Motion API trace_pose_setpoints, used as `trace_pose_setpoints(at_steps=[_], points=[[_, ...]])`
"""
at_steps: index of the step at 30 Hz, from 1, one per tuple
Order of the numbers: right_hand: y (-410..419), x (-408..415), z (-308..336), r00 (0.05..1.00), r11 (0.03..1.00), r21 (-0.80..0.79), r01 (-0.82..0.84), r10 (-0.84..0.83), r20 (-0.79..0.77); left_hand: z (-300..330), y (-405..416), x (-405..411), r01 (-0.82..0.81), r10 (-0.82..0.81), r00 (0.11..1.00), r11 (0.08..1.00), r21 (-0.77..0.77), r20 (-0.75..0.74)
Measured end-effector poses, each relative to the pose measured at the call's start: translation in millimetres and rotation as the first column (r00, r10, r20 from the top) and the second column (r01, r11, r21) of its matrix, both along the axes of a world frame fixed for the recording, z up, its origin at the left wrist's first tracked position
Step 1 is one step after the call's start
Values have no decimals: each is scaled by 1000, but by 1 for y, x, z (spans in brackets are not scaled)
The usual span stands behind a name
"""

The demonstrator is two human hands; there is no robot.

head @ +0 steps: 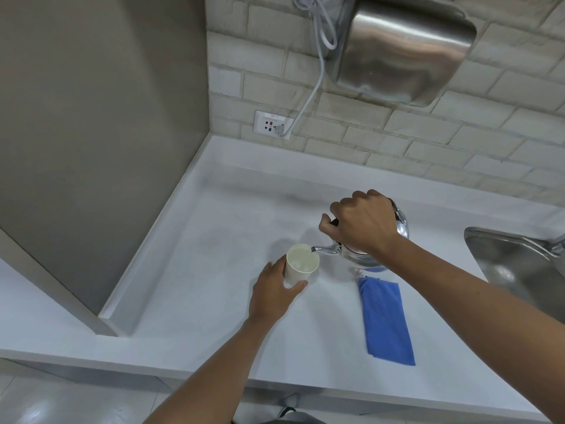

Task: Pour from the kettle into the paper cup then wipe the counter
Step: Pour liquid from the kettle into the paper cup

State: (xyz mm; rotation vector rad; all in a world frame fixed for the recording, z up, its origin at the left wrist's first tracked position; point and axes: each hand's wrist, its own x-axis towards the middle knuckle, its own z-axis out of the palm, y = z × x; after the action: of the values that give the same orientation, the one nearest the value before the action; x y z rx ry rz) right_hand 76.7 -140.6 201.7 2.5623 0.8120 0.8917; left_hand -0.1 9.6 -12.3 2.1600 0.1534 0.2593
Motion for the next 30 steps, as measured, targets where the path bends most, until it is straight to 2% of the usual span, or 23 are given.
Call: trace_pose_setpoints(at_steps=[30], points=[[-9,7,-7,1000,997,77,-19,18,19,2,-2,-1,-15,15,1000,1000,8,-17]])
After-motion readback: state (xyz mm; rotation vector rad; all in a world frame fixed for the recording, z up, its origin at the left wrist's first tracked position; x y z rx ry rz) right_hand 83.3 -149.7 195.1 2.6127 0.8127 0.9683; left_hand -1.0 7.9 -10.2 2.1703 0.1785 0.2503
